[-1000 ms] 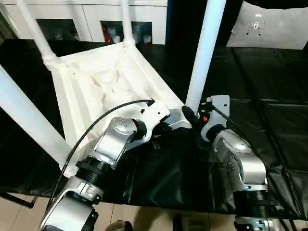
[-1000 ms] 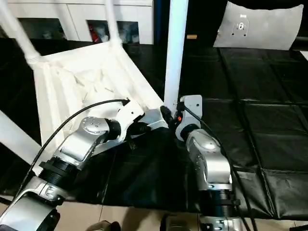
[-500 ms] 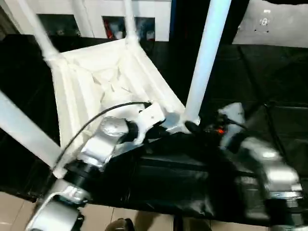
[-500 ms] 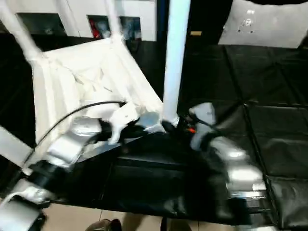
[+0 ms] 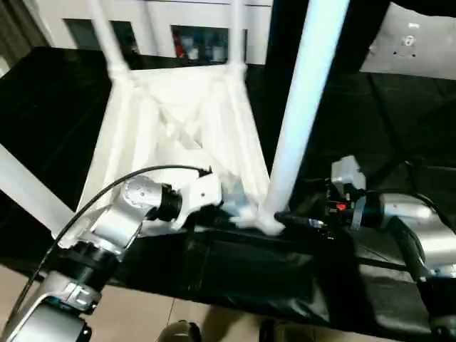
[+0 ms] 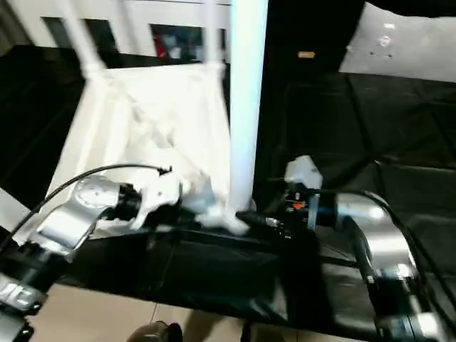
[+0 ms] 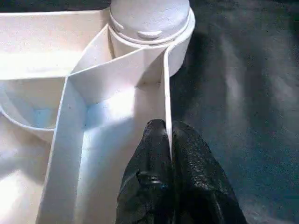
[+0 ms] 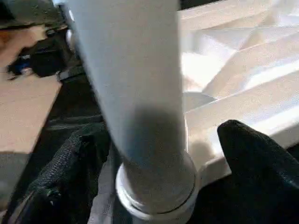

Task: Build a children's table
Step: Rotate leg to tighten

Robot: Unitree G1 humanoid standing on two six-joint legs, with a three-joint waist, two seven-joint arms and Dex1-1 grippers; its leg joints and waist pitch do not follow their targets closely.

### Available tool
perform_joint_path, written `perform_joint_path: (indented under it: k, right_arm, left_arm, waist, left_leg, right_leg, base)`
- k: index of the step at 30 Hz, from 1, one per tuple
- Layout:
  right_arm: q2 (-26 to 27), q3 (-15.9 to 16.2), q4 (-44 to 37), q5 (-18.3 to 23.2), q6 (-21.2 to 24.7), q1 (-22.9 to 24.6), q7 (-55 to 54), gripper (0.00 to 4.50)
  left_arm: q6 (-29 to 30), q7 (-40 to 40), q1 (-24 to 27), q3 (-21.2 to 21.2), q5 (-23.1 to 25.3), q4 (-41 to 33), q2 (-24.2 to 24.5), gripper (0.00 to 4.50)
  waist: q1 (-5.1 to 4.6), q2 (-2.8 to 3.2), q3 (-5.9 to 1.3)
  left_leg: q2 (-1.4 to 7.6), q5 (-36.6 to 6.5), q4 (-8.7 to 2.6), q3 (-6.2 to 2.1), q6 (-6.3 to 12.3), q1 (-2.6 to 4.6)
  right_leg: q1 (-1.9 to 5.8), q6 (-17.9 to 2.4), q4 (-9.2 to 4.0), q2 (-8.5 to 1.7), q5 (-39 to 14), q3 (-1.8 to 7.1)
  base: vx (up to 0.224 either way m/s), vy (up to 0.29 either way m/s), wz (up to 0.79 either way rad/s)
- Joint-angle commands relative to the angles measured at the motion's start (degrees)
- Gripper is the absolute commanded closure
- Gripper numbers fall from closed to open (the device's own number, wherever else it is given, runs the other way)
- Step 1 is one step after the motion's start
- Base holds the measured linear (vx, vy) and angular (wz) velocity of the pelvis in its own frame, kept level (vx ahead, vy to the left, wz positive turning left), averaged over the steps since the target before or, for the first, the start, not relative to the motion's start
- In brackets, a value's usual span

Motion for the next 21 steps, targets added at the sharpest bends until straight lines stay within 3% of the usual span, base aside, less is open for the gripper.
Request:
perform_joint_path:
  k: [1,6,12,13,21]
  right_arm:
    - [-0.8,1.5,1.2,-0.3,0.4,-1.3,2.8,0.77]
    - [-1.1,3.7,3.4,0.2,1.4,-3.2,6.6,1.22]
    - [-1.4,4.7,4.7,0.5,2.1,-3.9,8.6,1.69]
    - [-1.3,4.8,4.8,0.5,2.1,-4.0,8.6,1.92]
    - [-0.6,5.0,3.8,2.0,4.2,-3.2,9.1,2.41]
  left_arm:
    - [-2.0,-4.3,0.0,-2.6,-0.5,-2.0,0.5,4.50]
    - [-2.9,-5.8,-0.2,-3.0,-0.5,-2.0,1.6,4.50]
    - [-3.2,-6.3,-0.5,-3.1,-0.6,-1.6,1.5,4.50]
    - [-3.3,-6.4,-0.5,-3.1,-0.5,-1.5,1.5,4.50]
    - [-2.8,-6.2,-0.8,-3.1,-1.0,-1.0,1.3,4.50]
  waist:
    - [-0.23,-1.31,-4.78]
    - [-0.27,-1.40,-4.62]
    - [-0.28,-1.52,-4.82]
    - [-0.27,-1.51,-4.82]
    - [-0.29,-1.29,-4.50]
  left_leg:
    - [3.75,-3.3,-3.49,-0.76,8.31,0.59]
    - [3.65,-5.3,-3.61,-0.90,6.72,0.54]
    - [3.71,-3.9,-3.53,-0.91,6.90,0.49]
    - [3.72,-3.9,-3.51,-0.89,6.98,0.50]
    - [3.69,-4.8,-3.64,-0.96,6.50,0.52]
  right_leg:
    - [3.45,-13.8,-3.40,-5.05,-13.0,3.09]
    - [3.45,-12.5,-3.71,-5.13,-17.2,3.11]
    - [3.50,-13.1,-3.35,-5.00,-13.7,3.13]
    - [3.46,-13.2,-3.36,-5.04,-13.6,3.14]
    - [3.38,-12.9,-3.58,-4.94,-15.0,3.10]
  base:
    - [0.000,0.000,0.00]
    - [0.000,0.000,0.00]
    - [0.000,0.000,0.00]
    - [0.000,0.000,0.00]
    - [0.000,0.000,0.00]
